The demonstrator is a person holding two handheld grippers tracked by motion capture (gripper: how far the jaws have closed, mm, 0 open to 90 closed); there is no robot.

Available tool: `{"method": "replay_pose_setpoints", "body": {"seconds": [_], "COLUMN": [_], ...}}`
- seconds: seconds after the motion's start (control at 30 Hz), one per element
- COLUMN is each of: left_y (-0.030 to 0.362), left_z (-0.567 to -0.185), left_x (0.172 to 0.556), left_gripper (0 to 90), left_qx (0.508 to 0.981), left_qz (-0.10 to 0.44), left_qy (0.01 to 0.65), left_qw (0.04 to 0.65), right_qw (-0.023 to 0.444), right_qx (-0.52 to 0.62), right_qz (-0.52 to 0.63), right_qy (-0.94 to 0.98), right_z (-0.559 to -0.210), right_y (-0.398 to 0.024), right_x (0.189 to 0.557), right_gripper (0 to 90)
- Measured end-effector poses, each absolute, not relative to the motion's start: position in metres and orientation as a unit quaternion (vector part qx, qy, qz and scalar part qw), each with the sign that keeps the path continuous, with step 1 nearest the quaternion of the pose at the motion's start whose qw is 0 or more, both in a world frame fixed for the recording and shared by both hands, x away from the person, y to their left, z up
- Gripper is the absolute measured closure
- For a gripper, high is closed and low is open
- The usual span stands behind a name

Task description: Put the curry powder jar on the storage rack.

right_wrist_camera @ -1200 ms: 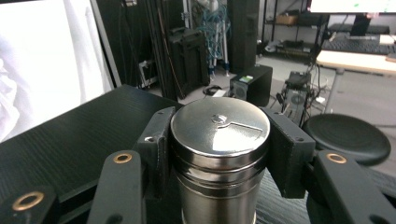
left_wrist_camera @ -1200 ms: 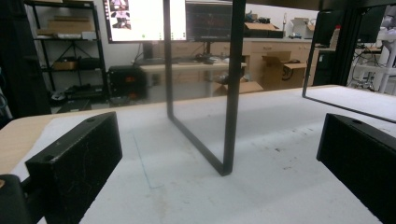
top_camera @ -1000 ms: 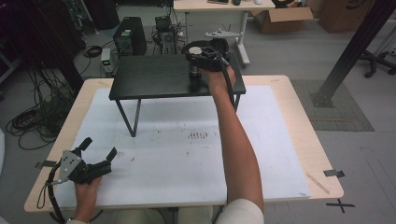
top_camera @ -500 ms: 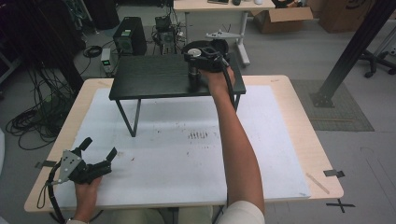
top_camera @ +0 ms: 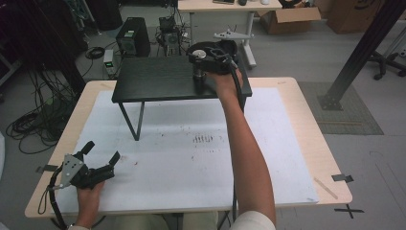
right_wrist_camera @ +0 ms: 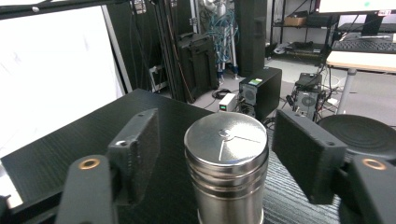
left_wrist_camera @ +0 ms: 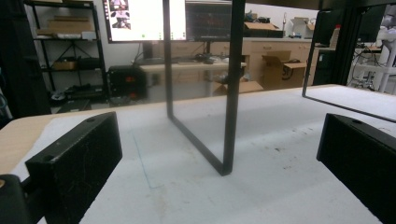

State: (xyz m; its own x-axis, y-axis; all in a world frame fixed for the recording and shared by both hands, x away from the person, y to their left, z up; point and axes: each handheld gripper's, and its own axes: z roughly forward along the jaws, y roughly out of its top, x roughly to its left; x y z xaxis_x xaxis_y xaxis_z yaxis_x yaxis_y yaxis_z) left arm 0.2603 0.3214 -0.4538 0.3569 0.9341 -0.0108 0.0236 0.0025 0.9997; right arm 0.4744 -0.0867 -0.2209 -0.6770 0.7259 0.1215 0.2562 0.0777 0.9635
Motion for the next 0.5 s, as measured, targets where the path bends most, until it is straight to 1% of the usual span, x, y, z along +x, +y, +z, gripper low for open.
{"method": "replay_pose_setpoints", "body": {"seconds": [0.17, 0.4, 0.5], "left_y": [0.322, 0.321, 0.321], "left_z": [-0.454, -0.454, -0.454], "left_x": [0.260, 0.260, 0.260], "left_gripper": [0.4, 0.5, 0.5], "left_qx": [0.588, 0.587, 0.587], "left_qz": [0.394, 0.394, 0.394], "left_qy": [0.408, 0.407, 0.407], "left_qw": [0.577, 0.578, 0.578], "right_qw": [0.201, 0.215, 0.228], "right_qx": [0.344, 0.332, 0.329], "right_qz": [0.591, 0.598, 0.596], "right_qy": [0.702, 0.698, 0.696], "right_z": [-0.216, -0.211, -0.210], "right_y": [-0.092, -0.100, -0.103], "right_x": [0.466, 0.450, 0.444], "right_gripper": [25.1, 13.0, 5.3]}}
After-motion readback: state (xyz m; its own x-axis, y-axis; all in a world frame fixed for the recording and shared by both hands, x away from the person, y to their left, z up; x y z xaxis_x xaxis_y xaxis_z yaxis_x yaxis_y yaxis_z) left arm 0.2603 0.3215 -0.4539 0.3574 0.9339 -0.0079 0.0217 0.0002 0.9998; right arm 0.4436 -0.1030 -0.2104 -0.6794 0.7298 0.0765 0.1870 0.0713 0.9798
